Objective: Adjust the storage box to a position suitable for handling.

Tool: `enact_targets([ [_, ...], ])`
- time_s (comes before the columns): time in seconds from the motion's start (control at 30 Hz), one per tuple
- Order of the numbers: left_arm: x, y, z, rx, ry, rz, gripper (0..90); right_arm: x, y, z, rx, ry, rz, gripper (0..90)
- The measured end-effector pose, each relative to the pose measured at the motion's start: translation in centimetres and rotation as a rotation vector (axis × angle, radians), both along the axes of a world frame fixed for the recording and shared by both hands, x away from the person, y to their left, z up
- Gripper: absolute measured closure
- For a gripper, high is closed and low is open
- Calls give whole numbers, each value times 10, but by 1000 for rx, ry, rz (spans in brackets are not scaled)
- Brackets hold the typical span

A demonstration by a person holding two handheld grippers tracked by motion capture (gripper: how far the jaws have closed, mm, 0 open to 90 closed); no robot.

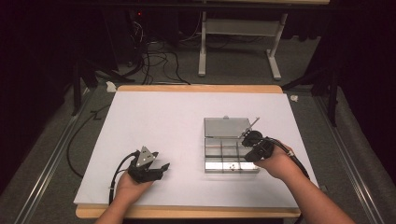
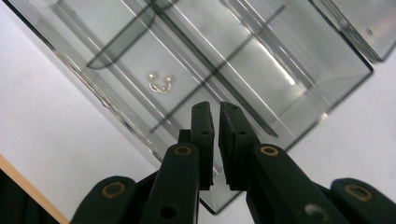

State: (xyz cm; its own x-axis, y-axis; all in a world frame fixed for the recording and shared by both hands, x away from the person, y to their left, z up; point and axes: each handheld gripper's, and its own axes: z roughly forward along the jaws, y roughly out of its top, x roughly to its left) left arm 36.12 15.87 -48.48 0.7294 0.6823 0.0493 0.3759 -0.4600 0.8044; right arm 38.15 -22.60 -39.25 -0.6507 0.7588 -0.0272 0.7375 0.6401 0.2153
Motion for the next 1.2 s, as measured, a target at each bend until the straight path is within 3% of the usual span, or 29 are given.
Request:
enact_targets([
  [0.57, 0, 0, 0, -3, 1, 2, 352, -8, -40, 5, -5, -9, -63, 868],
  [1.2, 0, 0, 0, -3, 1, 3, 351, -14, -79, -17, -5, 16, -149, 865],
])
